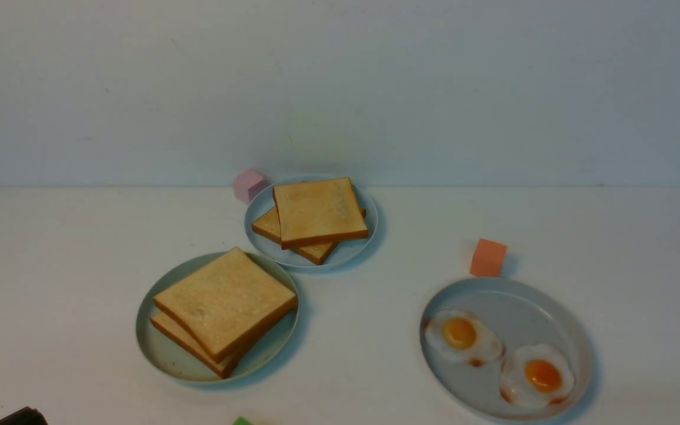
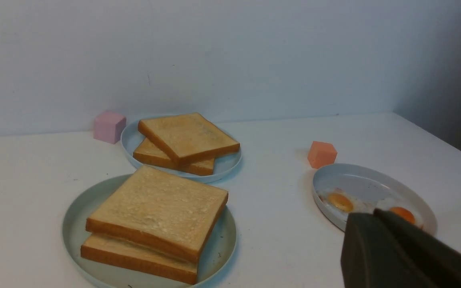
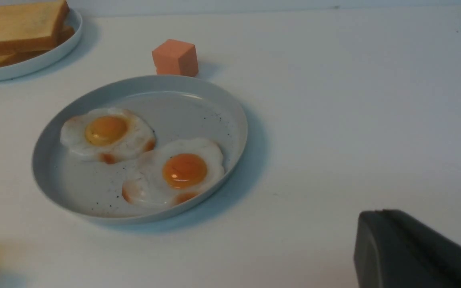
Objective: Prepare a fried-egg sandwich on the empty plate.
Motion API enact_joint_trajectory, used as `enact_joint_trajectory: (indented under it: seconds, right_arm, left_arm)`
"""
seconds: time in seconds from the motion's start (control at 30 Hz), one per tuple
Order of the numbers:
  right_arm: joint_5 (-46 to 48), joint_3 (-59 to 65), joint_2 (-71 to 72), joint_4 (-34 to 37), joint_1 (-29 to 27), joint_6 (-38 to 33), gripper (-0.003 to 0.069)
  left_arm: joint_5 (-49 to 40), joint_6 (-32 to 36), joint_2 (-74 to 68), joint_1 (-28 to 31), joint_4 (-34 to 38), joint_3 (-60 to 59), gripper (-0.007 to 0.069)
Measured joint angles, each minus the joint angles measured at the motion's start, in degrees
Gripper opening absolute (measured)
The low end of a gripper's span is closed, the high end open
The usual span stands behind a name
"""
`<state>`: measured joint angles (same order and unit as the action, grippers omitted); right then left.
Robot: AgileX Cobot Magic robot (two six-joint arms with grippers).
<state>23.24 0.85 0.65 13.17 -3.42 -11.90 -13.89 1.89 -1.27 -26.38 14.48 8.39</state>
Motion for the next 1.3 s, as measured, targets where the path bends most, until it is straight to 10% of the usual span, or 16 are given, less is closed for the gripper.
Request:
enact_joint_trajectory:
  seconds: [0.43, 0.77, 1.3]
  right_arm:
    - [0.0, 0.0, 0.0, 0.1, 0.0, 0.0, 0.0001]
    - [-0.1, 0.0, 0.0, 0.2, 0.0, 0.0, 0.0006]
    - [-0.1, 0.0, 0.0, 0.2, 0.0, 0.0, 0.0015]
  left_arm:
    - [6.3, 0.0, 0.1, 4.7, -4.6, -0.7, -0.0013]
    - [-0.6, -15.4, 1.9, 30.1, -8.7, -9.6, -0.0013]
    - [-8.3, -20.2, 1.9, 31.0, -11.6, -10.2, -0.0013]
